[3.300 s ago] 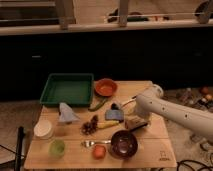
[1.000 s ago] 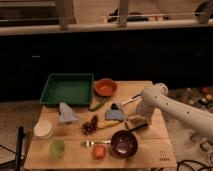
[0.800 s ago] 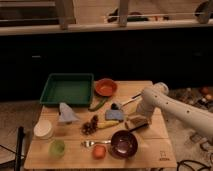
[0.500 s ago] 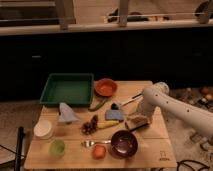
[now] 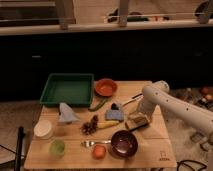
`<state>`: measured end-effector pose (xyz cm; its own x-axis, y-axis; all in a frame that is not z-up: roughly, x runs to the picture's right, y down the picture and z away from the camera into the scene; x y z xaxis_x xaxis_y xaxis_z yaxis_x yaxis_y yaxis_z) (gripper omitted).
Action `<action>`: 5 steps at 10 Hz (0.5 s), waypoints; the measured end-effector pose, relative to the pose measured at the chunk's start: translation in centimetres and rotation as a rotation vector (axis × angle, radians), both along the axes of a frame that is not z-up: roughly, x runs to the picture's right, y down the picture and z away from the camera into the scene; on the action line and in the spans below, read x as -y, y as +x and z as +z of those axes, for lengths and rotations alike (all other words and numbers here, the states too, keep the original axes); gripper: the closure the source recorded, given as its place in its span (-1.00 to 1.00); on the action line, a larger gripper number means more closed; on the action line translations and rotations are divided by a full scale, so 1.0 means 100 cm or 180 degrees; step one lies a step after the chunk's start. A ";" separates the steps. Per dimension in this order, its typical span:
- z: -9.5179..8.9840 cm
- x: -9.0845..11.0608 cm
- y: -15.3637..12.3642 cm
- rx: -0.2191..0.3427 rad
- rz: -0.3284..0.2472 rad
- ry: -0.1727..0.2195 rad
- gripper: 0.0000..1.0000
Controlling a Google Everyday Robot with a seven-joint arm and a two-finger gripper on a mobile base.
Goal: Place eraser in tray
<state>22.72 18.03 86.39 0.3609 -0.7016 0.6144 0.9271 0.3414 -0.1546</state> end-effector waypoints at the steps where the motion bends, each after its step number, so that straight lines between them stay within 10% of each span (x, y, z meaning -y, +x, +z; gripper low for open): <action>1: -0.002 -0.002 -0.001 -0.0030 0.0026 -0.0004 -0.60; 5: -0.009 -0.006 0.001 -0.0249 0.0293 0.0000 -0.60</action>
